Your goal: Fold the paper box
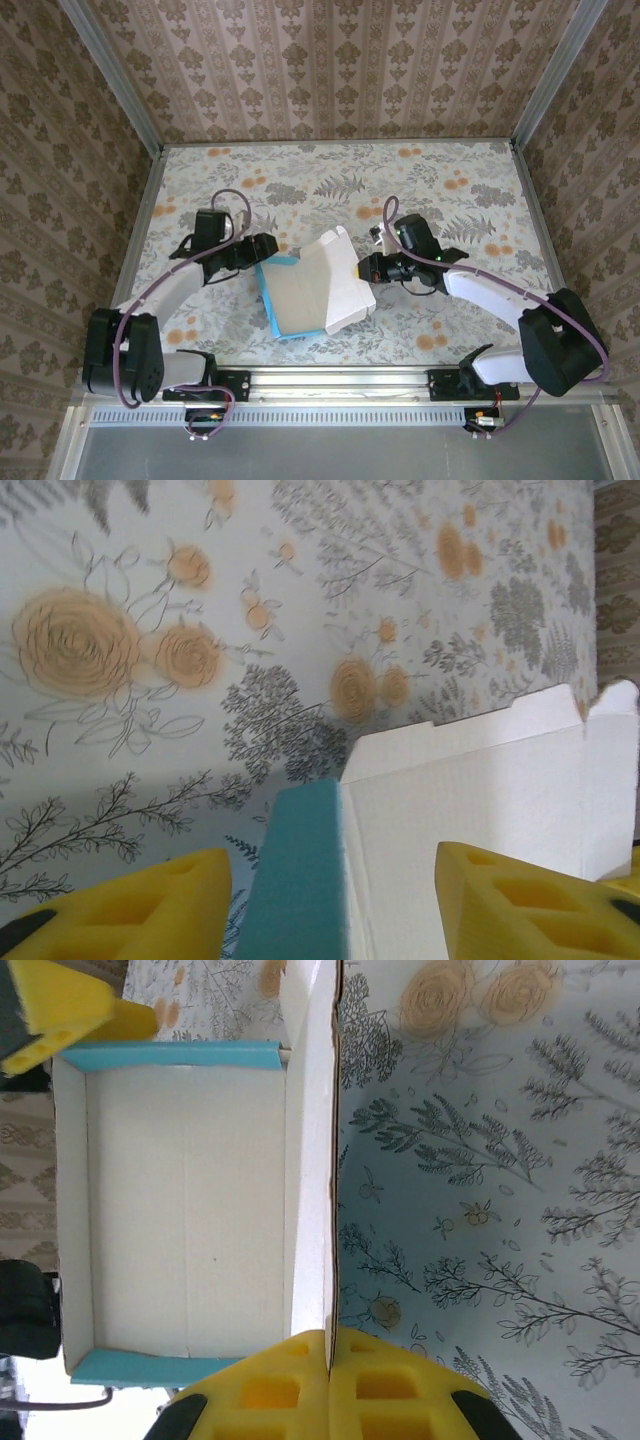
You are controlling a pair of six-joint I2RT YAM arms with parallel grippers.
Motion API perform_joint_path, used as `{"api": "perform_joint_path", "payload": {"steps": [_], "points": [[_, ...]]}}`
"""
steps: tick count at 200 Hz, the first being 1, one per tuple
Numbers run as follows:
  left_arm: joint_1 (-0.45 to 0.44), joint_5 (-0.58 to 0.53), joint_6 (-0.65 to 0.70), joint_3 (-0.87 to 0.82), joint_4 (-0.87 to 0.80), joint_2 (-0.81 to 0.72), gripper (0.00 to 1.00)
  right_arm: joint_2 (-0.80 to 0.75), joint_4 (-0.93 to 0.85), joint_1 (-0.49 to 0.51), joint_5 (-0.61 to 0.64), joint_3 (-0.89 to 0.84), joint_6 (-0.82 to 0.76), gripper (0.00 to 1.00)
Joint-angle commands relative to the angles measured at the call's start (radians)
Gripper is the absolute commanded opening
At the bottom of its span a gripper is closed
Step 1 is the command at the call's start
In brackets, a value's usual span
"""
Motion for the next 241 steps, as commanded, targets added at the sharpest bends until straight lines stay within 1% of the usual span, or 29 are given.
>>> {"api": "perform_joint_path", "payload": {"steps": [1, 8, 20, 33, 46, 59, 78, 102, 104, 118, 141, 162, 171, 187, 213, 229, 241], "points": [[0.007, 0.089, 0.196, 0.117, -0.072, -0.031, 0.60, -0.032, -0.262, 0.007, 0.081, 0.115, -0.176, 0.07], [0.003, 0.127, 0.243, 0.137, -0.066, -0.020, 0.62, -0.032, -0.323, 0.007, 0.093, 0.146, -0.220, 0.06], [-0.013, 0.144, 0.308, 0.172, -0.071, 0.000, 0.62, -0.032, -0.403, 0.005, 0.114, 0.200, -0.272, 0.05], [-0.030, 0.183, 0.380, 0.206, -0.071, 0.026, 0.62, -0.029, -0.448, 0.005, 0.128, 0.249, -0.307, 0.05], [-0.036, 0.234, 0.453, 0.230, -0.050, 0.054, 0.60, -0.013, -0.519, 0.007, 0.167, 0.313, -0.354, 0.05], [-0.041, 0.270, 0.530, 0.237, -0.018, 0.081, 0.58, 0.007, -0.579, 0.008, 0.177, 0.375, -0.402, 0.05], [-0.042, 0.327, 0.602, 0.252, 0.037, 0.123, 0.56, 0.033, -0.650, 0.008, 0.181, 0.445, -0.466, 0.05], [-0.047, 0.398, 0.711, 0.320, 0.003, 0.190, 0.56, 0.056, -0.725, 0.009, 0.171, 0.515, -0.523, 0.05], [-0.048, 0.401, 0.718, 0.329, -0.003, 0.197, 0.56, 0.077, -0.728, 0.009, 0.169, 0.520, -0.527, 0.05], [-0.058, 0.413, 0.780, 0.388, -0.063, 0.239, 0.56, 0.096, -0.757, 0.012, 0.156, 0.546, -0.552, 0.05], [-0.086, 0.394, 0.886, 0.465, -0.137, 0.298, 0.56, 0.103, -0.774, 0.015, 0.158, 0.564, -0.575, 0.05], [-0.122, 0.426, 1.036, 0.499, -0.190, 0.327, 0.54, 0.106, -0.777, 0.018, 0.160, 0.570, -0.584, 0.05], [-0.137, 0.419, 1.089, 0.505, -0.205, 0.334, 0.54, 0.110, -0.781, 0.019, 0.163, 0.570, -0.586, 0.05], [-0.149, 0.413, 1.119, 0.536, -0.234, 0.360, 0.54, 0.112, -0.778, 0.026, 0.182, 0.567, -0.589, 0.05], [-0.168, 0.413, 1.178, 0.611, -0.341, 0.421, 0.53, 0.112, -0.773, 0.036, 0.196, 0.561, -0.588, 0.05], [-0.193, 0.391, 1.244, 0.640, -0.396, 0.449, 0.52, 0.116, -0.773, 0.040, 0.204, 0.560, -0.590, 0.05], [-0.209, 0.391, 1.317, 0.654, -0.439, 0.465, 0.49, 0.119, -0.776, 0.042, 0.210, 0.559, -0.591, 0.05]]}}
